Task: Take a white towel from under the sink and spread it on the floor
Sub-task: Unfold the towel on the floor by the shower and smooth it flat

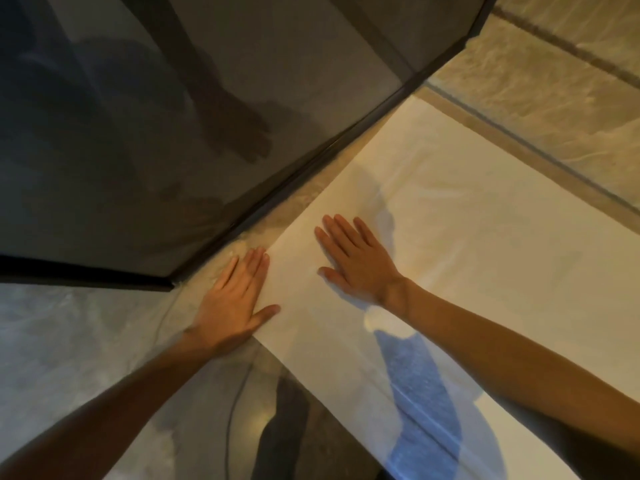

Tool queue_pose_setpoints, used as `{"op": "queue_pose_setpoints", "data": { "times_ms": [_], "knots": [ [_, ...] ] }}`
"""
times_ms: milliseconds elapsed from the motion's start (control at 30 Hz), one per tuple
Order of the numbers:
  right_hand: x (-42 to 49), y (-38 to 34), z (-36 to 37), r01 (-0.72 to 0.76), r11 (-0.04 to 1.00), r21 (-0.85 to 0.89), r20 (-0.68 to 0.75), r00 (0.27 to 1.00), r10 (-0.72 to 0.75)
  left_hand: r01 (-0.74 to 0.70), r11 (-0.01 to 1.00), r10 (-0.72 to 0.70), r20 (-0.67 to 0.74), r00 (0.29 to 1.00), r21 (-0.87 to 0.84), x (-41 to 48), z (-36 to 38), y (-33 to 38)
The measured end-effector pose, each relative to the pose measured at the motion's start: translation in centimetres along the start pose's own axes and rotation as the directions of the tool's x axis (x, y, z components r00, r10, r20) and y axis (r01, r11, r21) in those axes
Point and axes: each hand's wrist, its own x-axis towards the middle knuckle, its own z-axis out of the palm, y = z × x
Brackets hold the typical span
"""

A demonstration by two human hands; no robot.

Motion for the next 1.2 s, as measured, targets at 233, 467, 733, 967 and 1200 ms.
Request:
{"op": "queue_pose_setpoints", "data": {
  "times_ms": [233, 467, 733, 967, 1200],
  "knots": [
    [0.0, -0.2, -0.1, -0.013, 1.0, 0.009, 0.025, 1.0, 0.013, -0.104, 0.99, 0.091, -0.131, 0.987, -0.091, 2.2, -1.1, 5.0],
    [-0.1, -0.2, -0.4, -0.019, 1.0, 0.018, 0.038, 0.999, 0.018, -0.078, 0.996, 0.076, -0.042, 0.996, -0.045, 3.4, 0.3, 4.2],
    [-0.1, -0.1, -0.2, -0.022, 1.0, 0.006, 0.033, 0.999, 0.022, -0.022, 0.993, 0.02, -0.016, 1.0, -0.119, 1.9, -0.8, 2.5],
    [0.0, 0.0, -0.2, -0.008, 1.0, 0.006, 0.077, 0.997, 0.007, -0.069, 0.997, 0.068, -0.02, 0.997, -0.04, 2.8, -0.1, 7.4],
    [-0.2, 0.2, -0.4, 0.009, 1.0, 0.009, 0.097, 0.995, -0.01, -0.085, 0.991, 0.084, -0.016, 0.996, -0.102, 1.3, 0.4, 4.5]
  ]
}}
